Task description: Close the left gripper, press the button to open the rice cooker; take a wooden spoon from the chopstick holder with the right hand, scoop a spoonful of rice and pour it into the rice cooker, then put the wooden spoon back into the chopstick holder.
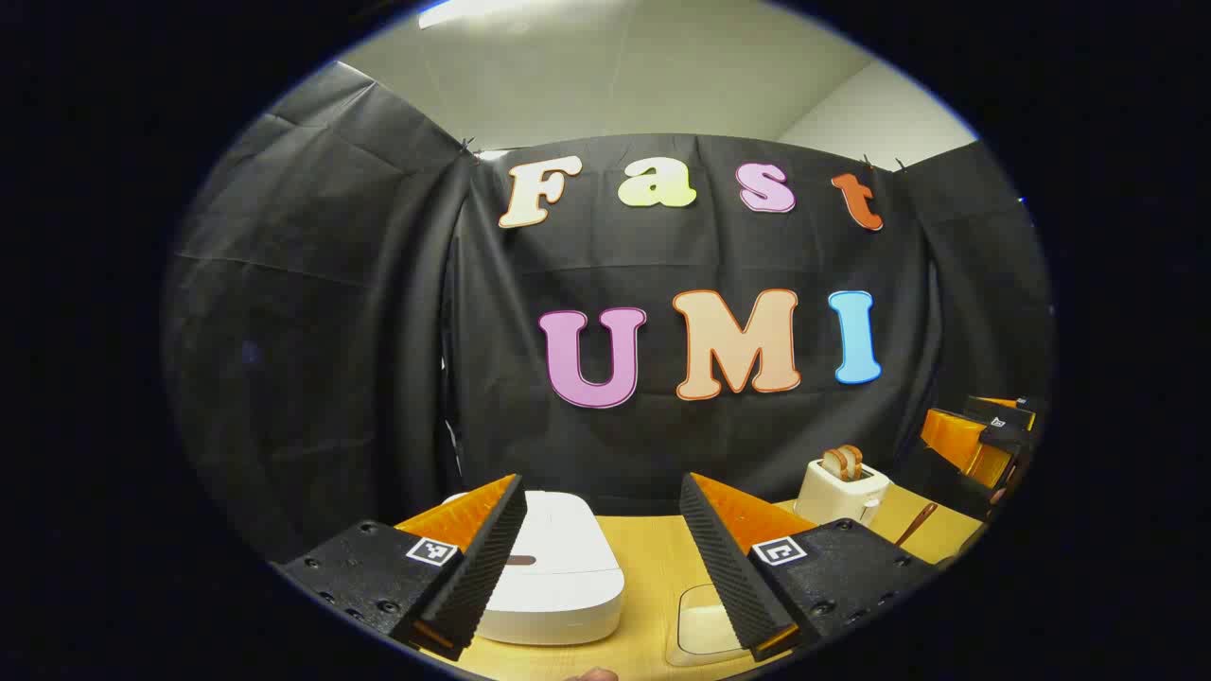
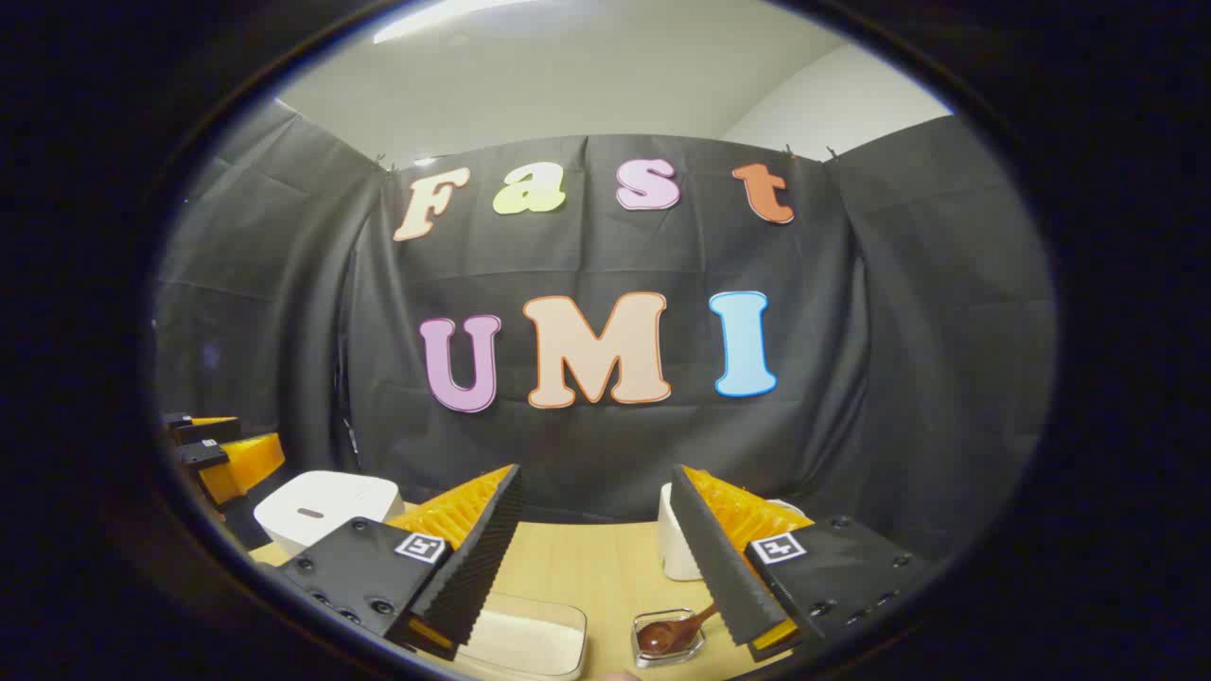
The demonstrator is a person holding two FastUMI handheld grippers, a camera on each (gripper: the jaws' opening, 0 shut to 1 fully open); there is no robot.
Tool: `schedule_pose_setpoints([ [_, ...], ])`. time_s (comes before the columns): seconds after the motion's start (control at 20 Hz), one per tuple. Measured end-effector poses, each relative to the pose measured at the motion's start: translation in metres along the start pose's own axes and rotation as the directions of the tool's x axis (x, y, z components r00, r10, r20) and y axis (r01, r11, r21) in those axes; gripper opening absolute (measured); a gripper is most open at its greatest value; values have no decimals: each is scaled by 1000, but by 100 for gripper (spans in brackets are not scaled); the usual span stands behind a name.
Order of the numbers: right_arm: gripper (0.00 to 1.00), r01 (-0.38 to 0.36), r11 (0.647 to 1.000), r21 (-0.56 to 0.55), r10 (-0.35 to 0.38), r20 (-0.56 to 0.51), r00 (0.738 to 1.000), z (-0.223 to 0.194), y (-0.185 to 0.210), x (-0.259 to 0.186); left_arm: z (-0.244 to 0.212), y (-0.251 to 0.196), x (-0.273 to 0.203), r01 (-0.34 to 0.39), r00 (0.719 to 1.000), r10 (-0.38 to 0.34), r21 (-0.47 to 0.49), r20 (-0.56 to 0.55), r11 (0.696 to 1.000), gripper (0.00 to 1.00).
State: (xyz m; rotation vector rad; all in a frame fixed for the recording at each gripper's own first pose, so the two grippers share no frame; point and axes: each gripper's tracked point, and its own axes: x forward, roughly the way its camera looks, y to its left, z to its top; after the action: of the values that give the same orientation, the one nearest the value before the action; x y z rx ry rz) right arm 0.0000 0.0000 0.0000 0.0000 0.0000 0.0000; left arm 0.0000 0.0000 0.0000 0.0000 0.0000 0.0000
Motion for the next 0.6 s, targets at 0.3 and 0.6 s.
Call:
schedule_pose_setpoints([
  [0.3,100,-10,1000,-15,10,-6,1000,-2,6,-1,-1,3,0,-2,1000,2,-5,0,1000,96],
  [0.6,99,-1,1000,-14,1,-11,1000,-4,4,-4,1,8,-4,-19,1000,19,-7,6,1000,96],
])
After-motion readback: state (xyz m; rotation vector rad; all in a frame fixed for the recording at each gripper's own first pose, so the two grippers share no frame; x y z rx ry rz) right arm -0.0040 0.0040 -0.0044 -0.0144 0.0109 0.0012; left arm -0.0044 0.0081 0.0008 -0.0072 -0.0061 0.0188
